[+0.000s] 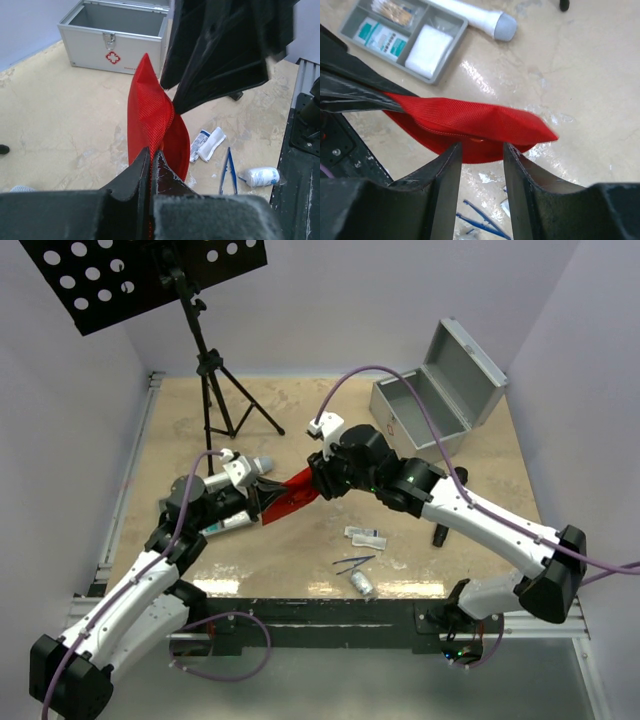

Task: Organize the medicine kit
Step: Place the scissors in the medicine pouch.

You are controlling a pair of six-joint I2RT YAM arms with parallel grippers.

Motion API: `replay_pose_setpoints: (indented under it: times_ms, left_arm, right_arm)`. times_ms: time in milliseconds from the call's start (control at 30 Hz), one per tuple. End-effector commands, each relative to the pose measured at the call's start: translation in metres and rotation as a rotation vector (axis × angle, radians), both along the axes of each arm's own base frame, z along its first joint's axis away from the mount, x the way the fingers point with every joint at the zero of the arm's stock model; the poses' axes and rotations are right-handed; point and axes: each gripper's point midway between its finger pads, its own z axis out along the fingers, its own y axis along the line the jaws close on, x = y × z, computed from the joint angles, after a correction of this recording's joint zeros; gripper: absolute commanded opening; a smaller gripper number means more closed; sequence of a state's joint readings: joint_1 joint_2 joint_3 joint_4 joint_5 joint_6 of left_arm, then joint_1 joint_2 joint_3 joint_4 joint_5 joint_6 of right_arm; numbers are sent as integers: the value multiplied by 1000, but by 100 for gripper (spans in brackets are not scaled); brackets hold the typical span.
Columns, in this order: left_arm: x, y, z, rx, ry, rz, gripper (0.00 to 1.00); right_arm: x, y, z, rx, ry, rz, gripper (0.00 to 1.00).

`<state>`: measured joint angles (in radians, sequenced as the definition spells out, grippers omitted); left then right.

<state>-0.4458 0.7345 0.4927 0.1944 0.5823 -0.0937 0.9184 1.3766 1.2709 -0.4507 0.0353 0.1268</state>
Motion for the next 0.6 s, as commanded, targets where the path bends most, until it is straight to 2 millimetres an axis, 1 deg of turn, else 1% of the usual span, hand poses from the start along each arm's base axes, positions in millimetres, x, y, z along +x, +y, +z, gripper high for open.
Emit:
replay_pose_setpoints:
  times_ms: [0, 67, 133, 200, 267, 367, 433, 500, 567]
  left_arm:
    - [14, 3, 9, -1, -10, 63, 0]
    - [24, 8, 3, 16, 21, 121, 0]
    - [35, 14, -3, 41, 51, 180, 0]
    - [46, 23, -10, 67, 86, 260, 0]
    - [51, 28, -9, 80, 85, 304, 0]
    - [56, 38, -5, 73, 75, 367, 0]
    - [58, 43, -5, 76, 74, 399, 0]
    - [59, 47, -7, 80, 75, 422, 0]
    - [60, 50, -7, 80, 80, 439, 0]
  right_arm:
    - [2, -4, 73, 156, -101, -47, 44]
    - [2, -12, 85, 178, -120, -78, 46]
    - [6, -22, 89, 186, -137, -135, 47]
    - [12, -33, 84, 189, -140, -210, 47]
    - [17, -45, 70, 187, -121, -283, 47]
    - [21, -62, 40, 197, -63, -401, 47]
    - [18, -66, 15, 207, -11, -431, 48]
    - [12, -62, -23, 162, 67, -419, 48]
    - [2, -57, -64, 85, 162, -390, 49]
